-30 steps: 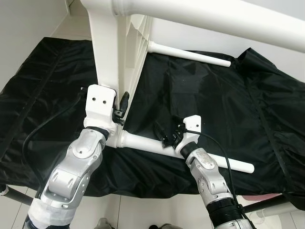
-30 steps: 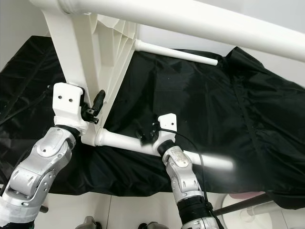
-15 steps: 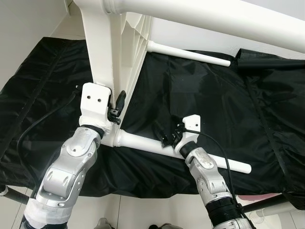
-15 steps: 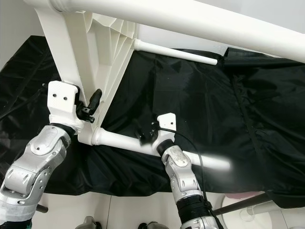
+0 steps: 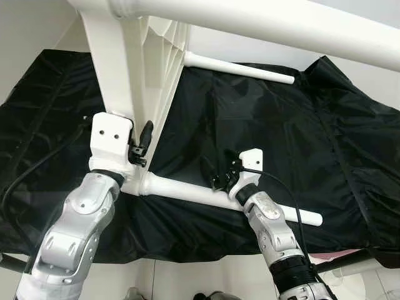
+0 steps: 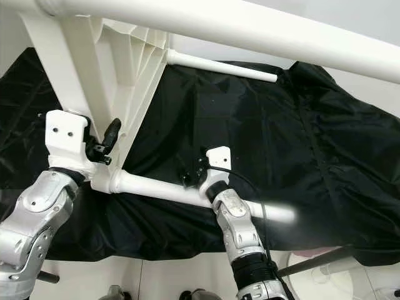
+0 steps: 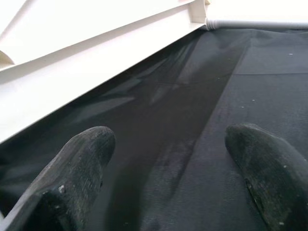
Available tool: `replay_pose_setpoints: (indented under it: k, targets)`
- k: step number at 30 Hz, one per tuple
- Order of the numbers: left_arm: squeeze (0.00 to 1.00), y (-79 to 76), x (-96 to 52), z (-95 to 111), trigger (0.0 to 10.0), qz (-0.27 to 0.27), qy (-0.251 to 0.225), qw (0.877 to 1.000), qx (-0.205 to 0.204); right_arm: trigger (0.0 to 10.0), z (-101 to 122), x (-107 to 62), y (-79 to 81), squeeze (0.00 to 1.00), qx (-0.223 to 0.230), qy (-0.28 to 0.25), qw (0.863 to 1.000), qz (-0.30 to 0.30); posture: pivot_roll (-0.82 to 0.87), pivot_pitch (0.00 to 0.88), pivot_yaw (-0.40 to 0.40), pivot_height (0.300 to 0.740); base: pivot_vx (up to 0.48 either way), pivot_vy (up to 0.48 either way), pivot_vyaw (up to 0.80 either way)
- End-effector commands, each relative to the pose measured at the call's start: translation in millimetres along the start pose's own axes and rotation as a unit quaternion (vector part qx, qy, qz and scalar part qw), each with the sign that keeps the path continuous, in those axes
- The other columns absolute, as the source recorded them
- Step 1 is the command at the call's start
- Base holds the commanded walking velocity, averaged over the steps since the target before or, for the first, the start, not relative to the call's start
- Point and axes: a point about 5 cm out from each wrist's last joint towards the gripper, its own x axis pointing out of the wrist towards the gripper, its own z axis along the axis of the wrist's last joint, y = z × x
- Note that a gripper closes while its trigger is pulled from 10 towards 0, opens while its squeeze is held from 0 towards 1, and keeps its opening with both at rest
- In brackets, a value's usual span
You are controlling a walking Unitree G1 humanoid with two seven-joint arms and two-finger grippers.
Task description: Building children table
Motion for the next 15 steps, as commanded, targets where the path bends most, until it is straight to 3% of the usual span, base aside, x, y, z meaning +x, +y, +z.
replay_pose_setpoints:
  k: [1,8,15]
  targets:
    - [0.0,23.3,-6.4,2.4,10.0,0.075,0.002,0.997,0.034,10.0,-14.7,-6.7,-5.2,0.0,0.008,0.033,0.999,-0.012,0.09,0.127,-0.066,0.74,0.0,0.0,0.0]
    - [0.0,42.2,-13.8,8.9,10.0,0.143,-0.007,0.989,0.049,10.0,-14.5,-3.3,-6.1,0.0,0.007,0.033,0.999,-0.008,0.1,0.131,-0.08,0.74,0.0,0.0,0.0]
    - [0.0,51.1,-19.2,11.4,10.0,0.189,-0.012,0.98,0.064,10.0,-13.3,-1.5,-5.8,0.0,0.007,0.032,0.999,-0.004,0.11,0.14,-0.086,0.74,0.0,0.0,0.0]
